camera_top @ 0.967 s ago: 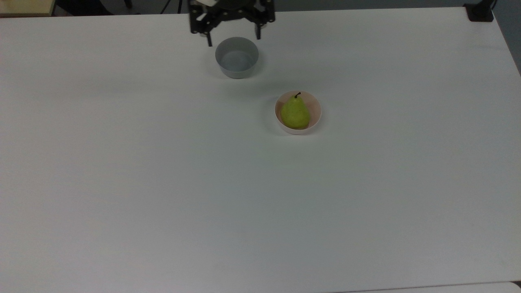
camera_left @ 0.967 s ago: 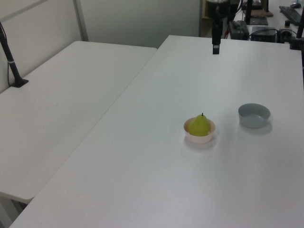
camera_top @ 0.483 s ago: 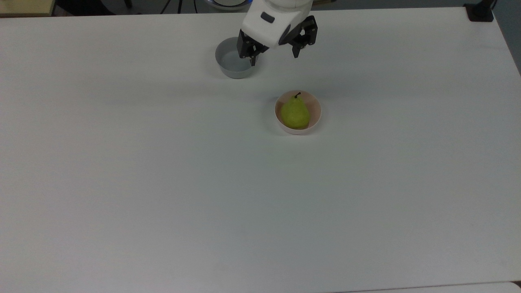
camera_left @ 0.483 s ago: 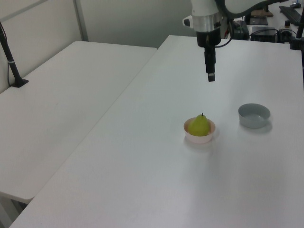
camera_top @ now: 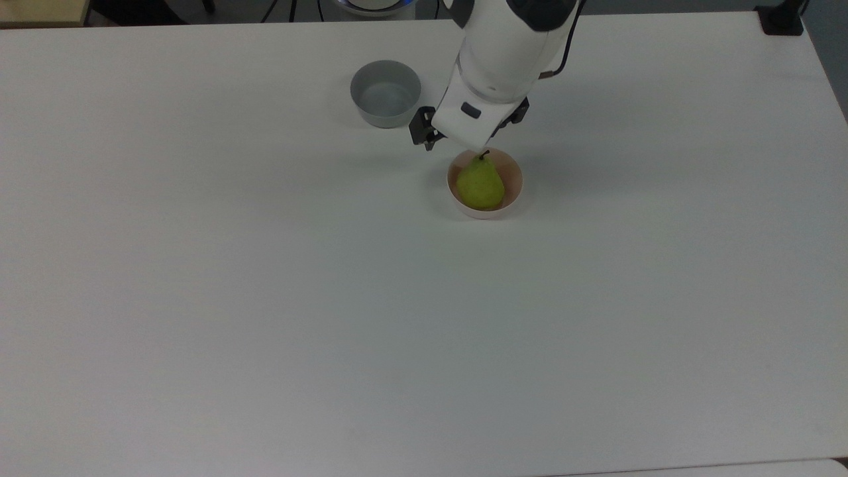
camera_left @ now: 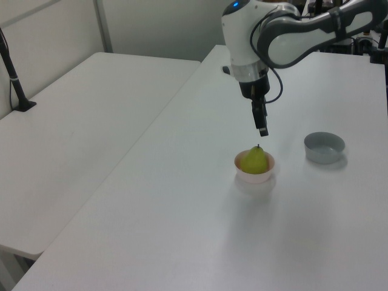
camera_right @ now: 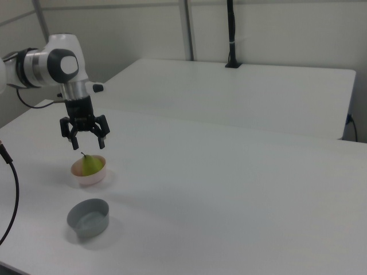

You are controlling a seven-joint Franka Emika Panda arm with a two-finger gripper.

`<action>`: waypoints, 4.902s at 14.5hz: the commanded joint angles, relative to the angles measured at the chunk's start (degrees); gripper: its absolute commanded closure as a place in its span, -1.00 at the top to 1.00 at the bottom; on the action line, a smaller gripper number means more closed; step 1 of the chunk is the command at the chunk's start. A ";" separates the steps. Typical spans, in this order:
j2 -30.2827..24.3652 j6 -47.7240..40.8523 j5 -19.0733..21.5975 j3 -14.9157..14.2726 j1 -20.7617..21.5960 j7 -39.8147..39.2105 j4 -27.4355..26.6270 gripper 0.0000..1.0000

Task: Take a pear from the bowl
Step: 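Move the open gripper over the pink bowl and lower onto the pear, then close the gripper around the yellow-green pear inside the pink bowl, then lift the pear up out of the pink bowl, then carry the pear beside the pink bowl and lower it to the table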

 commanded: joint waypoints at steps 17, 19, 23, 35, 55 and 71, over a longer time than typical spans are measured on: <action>9.02 6.93 -6.81 4.99 0.48 6.12 -0.50 1.00; 9.11 7.02 -7.08 5.16 0.40 6.12 -0.50 1.00; 9.11 9.39 -8.05 5.78 0.31 8.93 -1.11 0.65; 8.41 8.78 -7.87 6.04 0.31 9.11 -0.85 -0.11; -11.81 0.77 -3.74 13.16 -24.21 -3.71 -2.35 -0.20; 1.28 7.63 -7.17 13.07 -22.90 -5.74 -2.78 -0.12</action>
